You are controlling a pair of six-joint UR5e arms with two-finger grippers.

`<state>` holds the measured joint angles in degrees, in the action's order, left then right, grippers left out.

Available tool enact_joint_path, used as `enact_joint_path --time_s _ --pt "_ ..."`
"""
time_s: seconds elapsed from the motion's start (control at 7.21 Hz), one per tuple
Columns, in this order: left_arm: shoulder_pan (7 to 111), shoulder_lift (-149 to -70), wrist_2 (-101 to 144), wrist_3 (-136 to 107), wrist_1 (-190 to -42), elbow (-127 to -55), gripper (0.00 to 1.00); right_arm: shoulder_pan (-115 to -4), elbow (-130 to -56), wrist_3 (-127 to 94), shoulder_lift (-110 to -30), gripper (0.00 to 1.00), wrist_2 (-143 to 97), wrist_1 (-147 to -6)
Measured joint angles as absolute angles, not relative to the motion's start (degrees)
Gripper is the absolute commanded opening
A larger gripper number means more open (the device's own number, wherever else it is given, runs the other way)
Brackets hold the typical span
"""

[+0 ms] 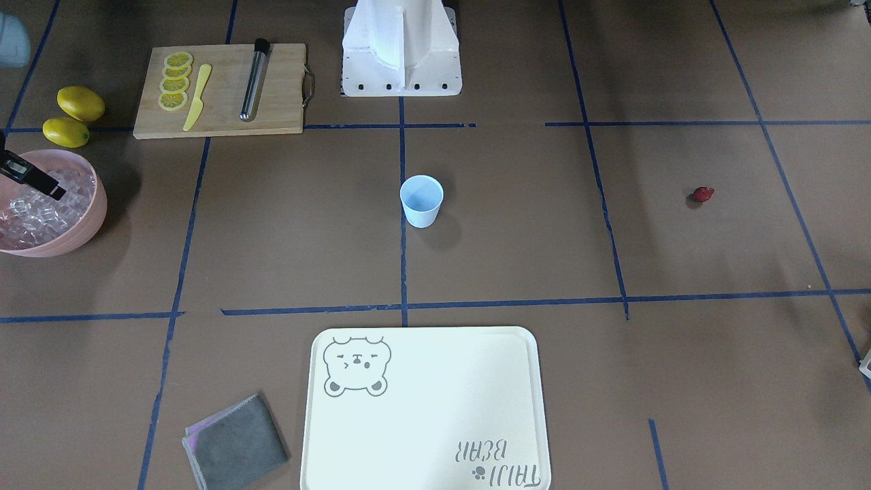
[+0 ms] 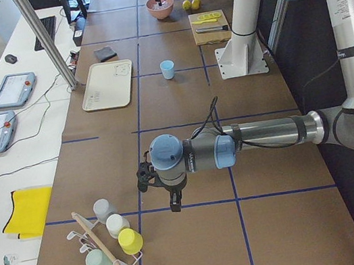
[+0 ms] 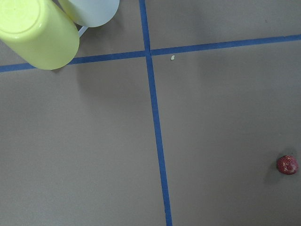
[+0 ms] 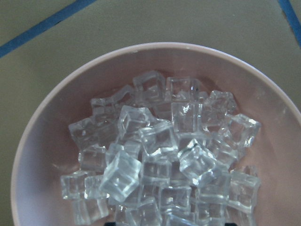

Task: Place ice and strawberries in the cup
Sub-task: 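Lower the right gripper into the pink bowl and grasp an ice cube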

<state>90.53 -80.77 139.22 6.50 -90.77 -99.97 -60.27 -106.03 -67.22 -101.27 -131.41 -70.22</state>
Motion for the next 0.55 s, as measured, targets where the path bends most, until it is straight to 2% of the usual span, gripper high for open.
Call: enact_joint_path --time_s 0.55 --pt "90.5 -80.8 139.2 6.5 -90.8 -99.6 1.00 -60.0 -105.9 -67.2 -101.4 0.72 -131.5 -70.2"
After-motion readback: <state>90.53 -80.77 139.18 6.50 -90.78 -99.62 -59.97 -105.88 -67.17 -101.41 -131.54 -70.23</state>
